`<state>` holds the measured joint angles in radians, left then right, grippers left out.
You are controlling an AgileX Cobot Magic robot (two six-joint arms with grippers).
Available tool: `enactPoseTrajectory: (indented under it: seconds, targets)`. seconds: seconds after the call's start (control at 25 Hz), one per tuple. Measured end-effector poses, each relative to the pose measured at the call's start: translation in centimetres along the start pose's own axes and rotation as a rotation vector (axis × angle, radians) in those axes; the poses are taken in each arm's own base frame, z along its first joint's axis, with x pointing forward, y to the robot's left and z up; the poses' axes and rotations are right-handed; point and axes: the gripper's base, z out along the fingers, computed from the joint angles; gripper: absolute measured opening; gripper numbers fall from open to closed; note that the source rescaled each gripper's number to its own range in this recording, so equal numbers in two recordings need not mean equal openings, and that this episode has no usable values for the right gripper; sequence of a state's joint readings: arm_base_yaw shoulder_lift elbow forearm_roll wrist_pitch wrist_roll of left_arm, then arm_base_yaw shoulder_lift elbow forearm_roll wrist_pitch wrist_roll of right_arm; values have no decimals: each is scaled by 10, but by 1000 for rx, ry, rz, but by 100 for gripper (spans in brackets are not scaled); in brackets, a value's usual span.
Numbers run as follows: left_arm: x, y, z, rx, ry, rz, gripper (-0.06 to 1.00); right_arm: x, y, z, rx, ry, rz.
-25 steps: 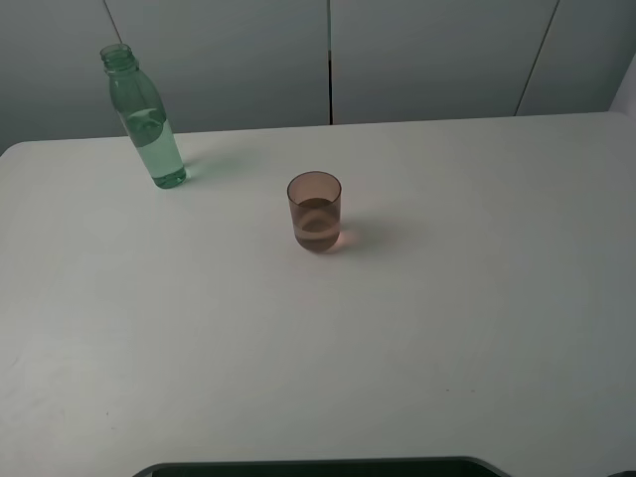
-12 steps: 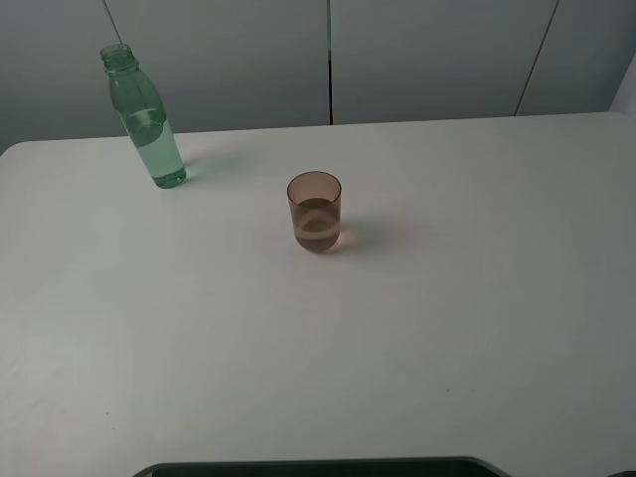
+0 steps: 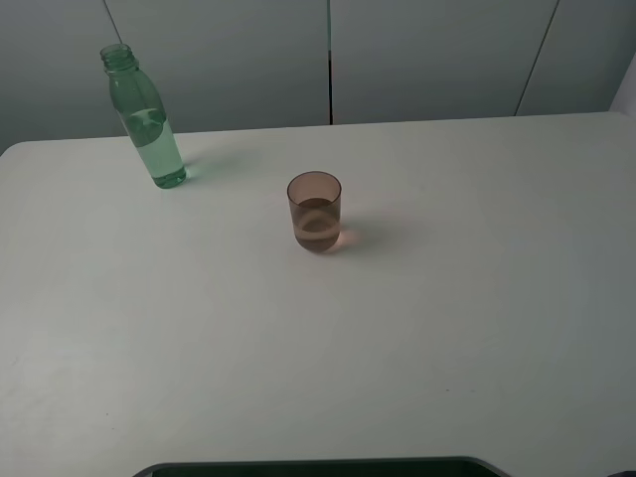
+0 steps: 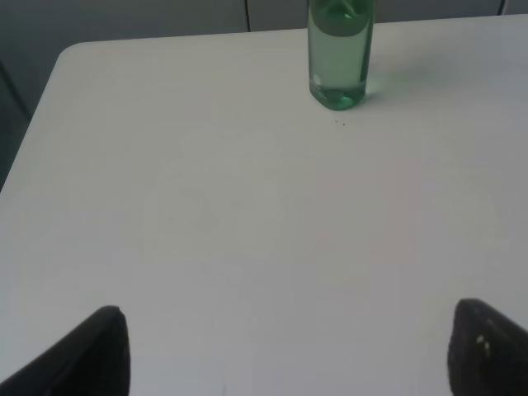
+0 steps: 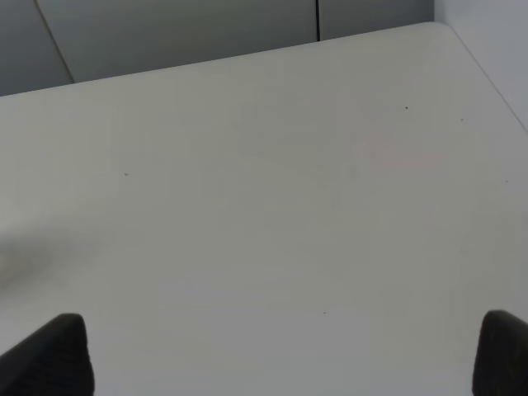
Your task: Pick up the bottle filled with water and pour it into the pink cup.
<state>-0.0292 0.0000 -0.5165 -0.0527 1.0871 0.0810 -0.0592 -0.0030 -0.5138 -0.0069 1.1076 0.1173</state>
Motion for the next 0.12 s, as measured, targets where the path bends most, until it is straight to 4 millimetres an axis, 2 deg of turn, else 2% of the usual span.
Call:
enactPoseTrajectory:
  seconds: [0.12]
  targets:
    - [0, 0, 0, 0, 0, 0, 99, 0, 0, 0, 0, 0, 0]
